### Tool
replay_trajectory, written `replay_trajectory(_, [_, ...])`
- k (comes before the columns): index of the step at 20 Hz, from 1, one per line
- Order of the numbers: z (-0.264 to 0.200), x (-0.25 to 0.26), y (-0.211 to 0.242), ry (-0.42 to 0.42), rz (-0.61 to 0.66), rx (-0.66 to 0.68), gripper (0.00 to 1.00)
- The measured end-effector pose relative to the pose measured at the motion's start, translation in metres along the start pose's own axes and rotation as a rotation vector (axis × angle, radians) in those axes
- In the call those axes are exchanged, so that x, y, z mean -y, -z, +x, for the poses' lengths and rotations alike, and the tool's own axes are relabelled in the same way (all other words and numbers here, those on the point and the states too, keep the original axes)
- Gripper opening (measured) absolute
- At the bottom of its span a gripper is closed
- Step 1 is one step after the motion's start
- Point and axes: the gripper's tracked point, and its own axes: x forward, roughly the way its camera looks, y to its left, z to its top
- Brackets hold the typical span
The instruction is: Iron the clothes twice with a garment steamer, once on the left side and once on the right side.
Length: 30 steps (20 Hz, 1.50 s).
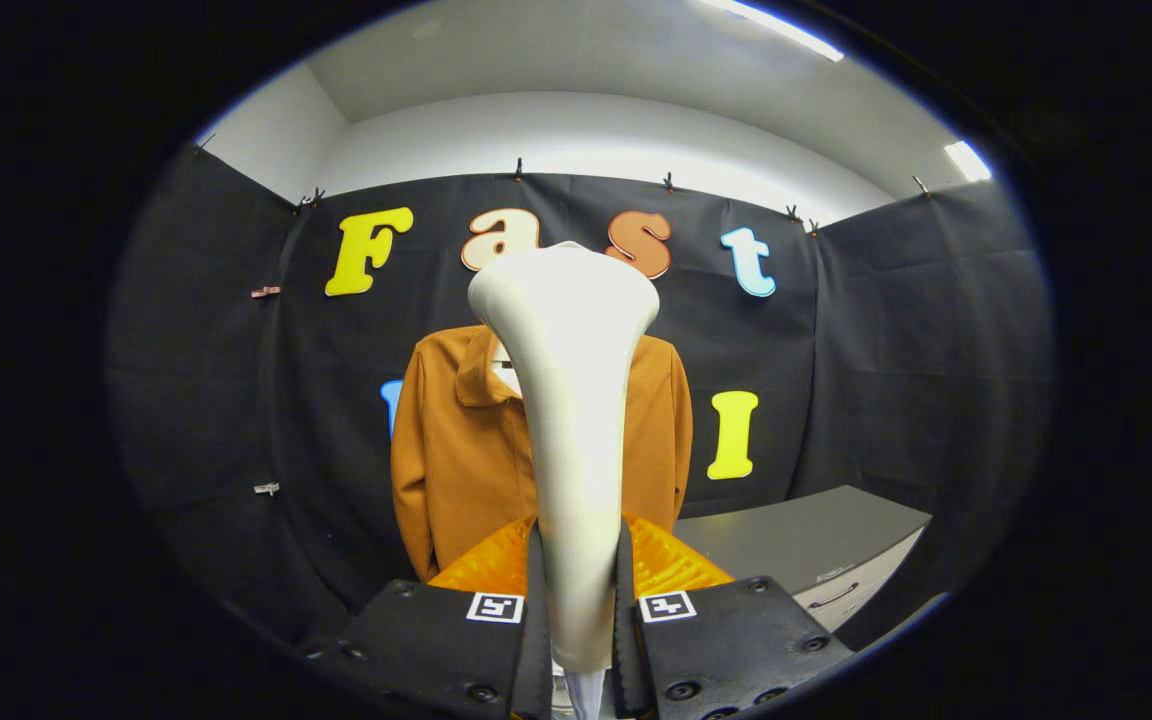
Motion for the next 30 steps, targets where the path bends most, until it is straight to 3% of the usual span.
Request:
replay_trajectory(10, [0.0,0.03,-0.006,0.011,-0.011,0.02,0.27])
replay_trajectory(30, [0.006,0.032,0.003,-0.003,-0.01,0.008,0.27])
